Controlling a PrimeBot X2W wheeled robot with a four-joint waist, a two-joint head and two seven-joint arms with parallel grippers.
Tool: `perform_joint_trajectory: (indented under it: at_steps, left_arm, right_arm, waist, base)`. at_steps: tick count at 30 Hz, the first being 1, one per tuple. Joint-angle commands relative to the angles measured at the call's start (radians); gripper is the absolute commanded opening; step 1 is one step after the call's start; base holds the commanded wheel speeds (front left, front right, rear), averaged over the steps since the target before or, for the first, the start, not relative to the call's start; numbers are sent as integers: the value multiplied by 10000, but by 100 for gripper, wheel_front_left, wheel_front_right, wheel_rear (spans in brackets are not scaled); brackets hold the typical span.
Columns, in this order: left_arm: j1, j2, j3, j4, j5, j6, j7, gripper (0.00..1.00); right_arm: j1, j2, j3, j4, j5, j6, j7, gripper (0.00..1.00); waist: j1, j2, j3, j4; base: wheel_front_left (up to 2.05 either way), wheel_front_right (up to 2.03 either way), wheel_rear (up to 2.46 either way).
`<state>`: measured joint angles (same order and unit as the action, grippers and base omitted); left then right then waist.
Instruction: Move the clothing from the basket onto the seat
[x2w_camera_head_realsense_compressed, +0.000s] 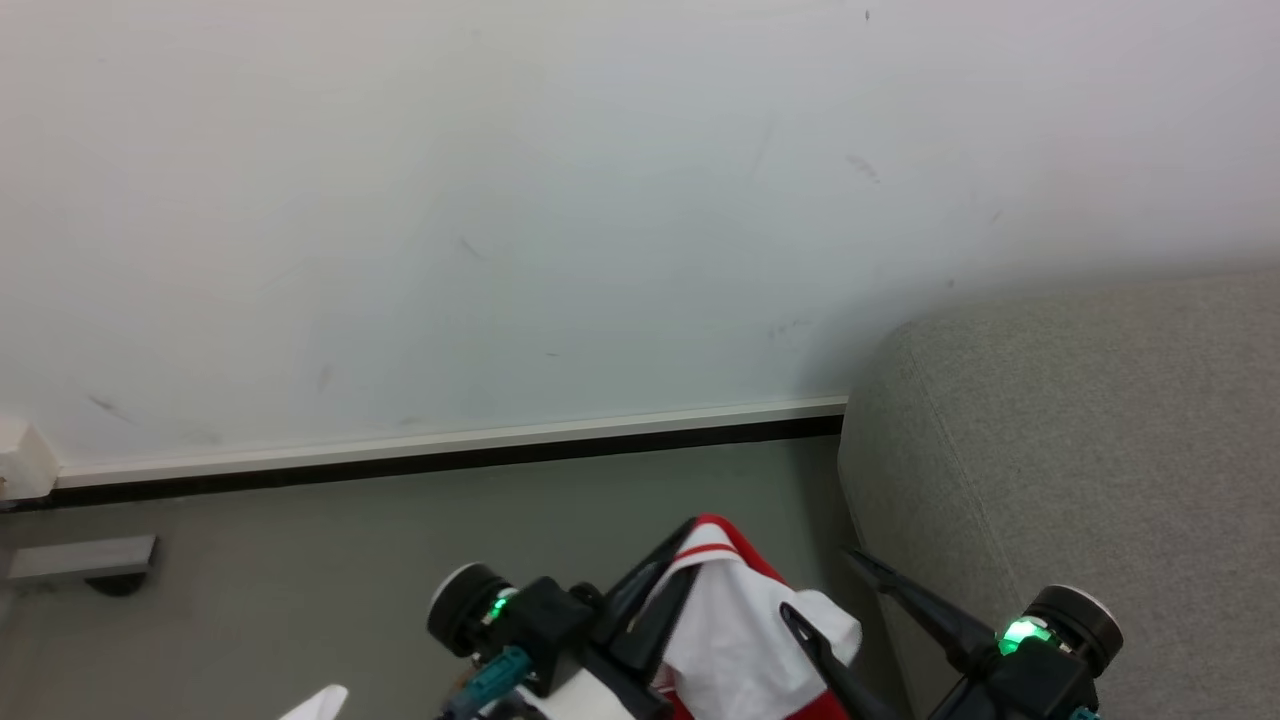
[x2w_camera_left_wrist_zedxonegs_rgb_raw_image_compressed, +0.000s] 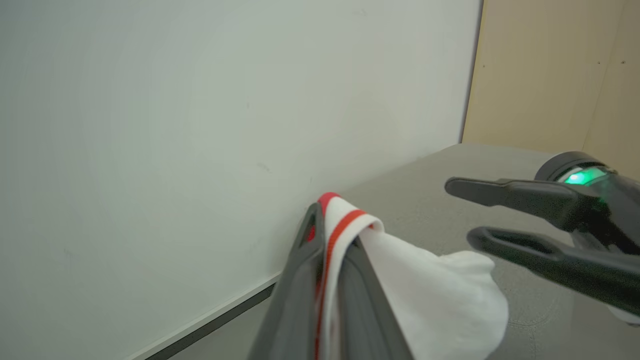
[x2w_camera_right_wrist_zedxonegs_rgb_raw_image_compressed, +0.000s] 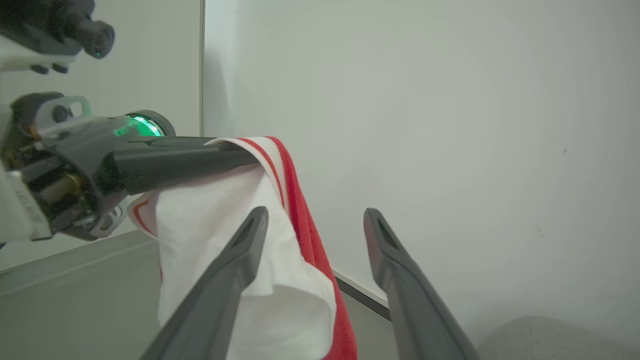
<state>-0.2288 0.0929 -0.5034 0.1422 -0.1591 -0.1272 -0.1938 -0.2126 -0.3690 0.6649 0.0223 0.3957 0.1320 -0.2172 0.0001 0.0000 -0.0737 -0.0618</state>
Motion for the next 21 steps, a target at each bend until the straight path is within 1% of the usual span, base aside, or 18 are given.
perform_joint_trajectory:
  at_steps: [1, 4, 7, 10, 13, 14, 15, 16, 19, 20, 21]
  left_arm:
    - [-144, 80, -206, -140, -243, -35, 35, 0]
    - [-377, 215, -1289, -449, -577, -27, 74, 0]
    - [-661, 470, -2143, -747, -959, -27, 62, 0]
    - [-870, 662, -2765, -976, -1356, -29, 29, 0]
    - [-1003, 813, -3021, -1109, -1595, -28, -10, 0]
    - [-1014, 851, -3052, -1120, -1667, -29, -4, 0]
    - [-1028, 881, -3075, -1133, -1705, -29, -5, 0]
    - [-1039, 906, -3087, -1136, -1739, -29, -16, 0]
    - [-1004, 980, -3093, -1036, -1829, -29, -61, 0]
    - [-988, 1009, -3098, -992, -1820, -22, -87, 22]
    - [-950, 1020, -3093, -936, -1837, 9, -97, 35]
  right_arm:
    - [-211, -150, 241, -42, 168, -25, 65, 100]
    - [-536, -401, 936, -28, 587, -25, 314, 100]
    - [-745, -673, 1347, 103, 936, -25, 525, 100]
    - [-817, -861, 1585, 252, 1256, -25, 675, 100]
    - [-827, -997, 1777, 365, 1518, -25, 845, 100]
    - [-833, -1011, 1848, 406, 1610, -25, 901, 79]
    - [-853, -1012, 1891, 424, 1723, -25, 911, 34]
    - [-863, -1029, 1939, 451, 1854, -25, 949, 0]
    - [-877, -1072, 1999, 506, 2195, -25, 1013, 0]
    - [-882, -1086, 1942, 505, 2291, -25, 949, 0]
    - [-892, -1111, 1839, 522, 2380, -25, 871, 0]
  waist:
    - [-1, 0, 20, -29]
    - [-1, 0, 67, -90]
    - [-1, 0, 95, -126]
    - [-1, 0, 101, -162]
    - [-1, 0, 87, -196]
    - [-1, 0, 82, -204]
    - [-1, 0, 77, -214]
    - [-1, 0, 71, -224]
    - [-1, 0, 43, -261]
    - [-1, 0, 43, -279]
    - [-1, 0, 43, -297]
  base:
    - [0, 0, 0]
    - [0, 0, 0]
    - [0, 0, 0]
    - [0, 0, 0]
    - [0, 0, 0]
    - [0, 0, 0]
    - [0, 0, 0]
    - [0, 0, 0]
    - [0, 0, 0]
    - [0, 0, 0]
    - [0, 0, 0]
